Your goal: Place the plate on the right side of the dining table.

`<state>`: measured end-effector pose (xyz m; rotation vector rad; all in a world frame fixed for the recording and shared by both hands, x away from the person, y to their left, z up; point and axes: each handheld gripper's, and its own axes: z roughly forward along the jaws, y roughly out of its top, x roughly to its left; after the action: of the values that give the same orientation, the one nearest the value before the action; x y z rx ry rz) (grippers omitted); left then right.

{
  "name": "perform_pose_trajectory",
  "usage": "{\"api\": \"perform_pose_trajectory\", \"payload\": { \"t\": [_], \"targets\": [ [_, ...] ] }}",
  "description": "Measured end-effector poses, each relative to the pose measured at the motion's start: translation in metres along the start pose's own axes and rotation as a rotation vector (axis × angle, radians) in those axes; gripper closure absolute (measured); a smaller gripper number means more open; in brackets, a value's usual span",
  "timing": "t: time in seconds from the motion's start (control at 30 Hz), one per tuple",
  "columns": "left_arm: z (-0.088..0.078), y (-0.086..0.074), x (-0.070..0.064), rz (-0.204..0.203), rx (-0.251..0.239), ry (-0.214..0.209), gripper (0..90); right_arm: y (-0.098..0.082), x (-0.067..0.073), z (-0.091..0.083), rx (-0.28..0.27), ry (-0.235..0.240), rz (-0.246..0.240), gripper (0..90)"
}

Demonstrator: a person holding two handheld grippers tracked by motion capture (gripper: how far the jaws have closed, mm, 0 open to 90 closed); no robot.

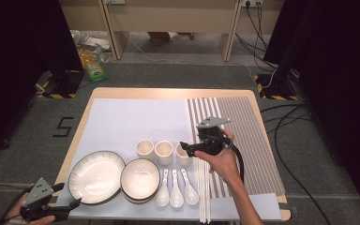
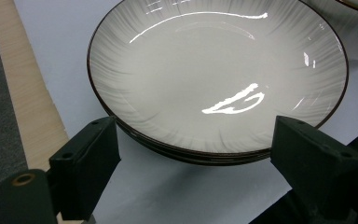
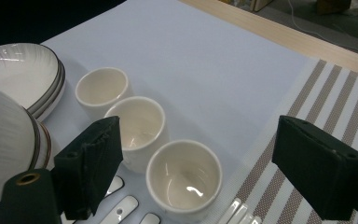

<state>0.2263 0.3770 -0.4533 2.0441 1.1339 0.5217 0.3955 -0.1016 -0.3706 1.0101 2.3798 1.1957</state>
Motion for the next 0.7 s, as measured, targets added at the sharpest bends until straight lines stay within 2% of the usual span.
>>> {"api": "perform_pose_trajectory", "payload": {
  "t": [0.1,0.2,0.23,0.43,0.7],
  "targets": [
    [-0.001,0.003,0.002,0.013,-0.002,0.007,14.9,0.005,0.001,0.002,0.004,-0.005,-0.006,16.0],
    [0.001,0.006,0.003,0.021,0.009,-0.004,15.0,0.015,0.005,0.004,0.01,-0.002,-0.024,16.7],
    [0.001,0.005,0.002,0.01,0.008,-0.007,14.9,0.017,0.006,0.006,0.01,-0.002,-0.027,16.7],
    [0.001,0.003,0.004,0.015,0.023,-0.017,15.0,0.024,0.012,0.013,0.019,0.005,-0.041,17.0],
    [0.001,0.001,0.004,0.014,0.036,-0.021,14.2,0.032,0.024,0.03,0.043,0.032,-0.058,18.2]
  ]
}}
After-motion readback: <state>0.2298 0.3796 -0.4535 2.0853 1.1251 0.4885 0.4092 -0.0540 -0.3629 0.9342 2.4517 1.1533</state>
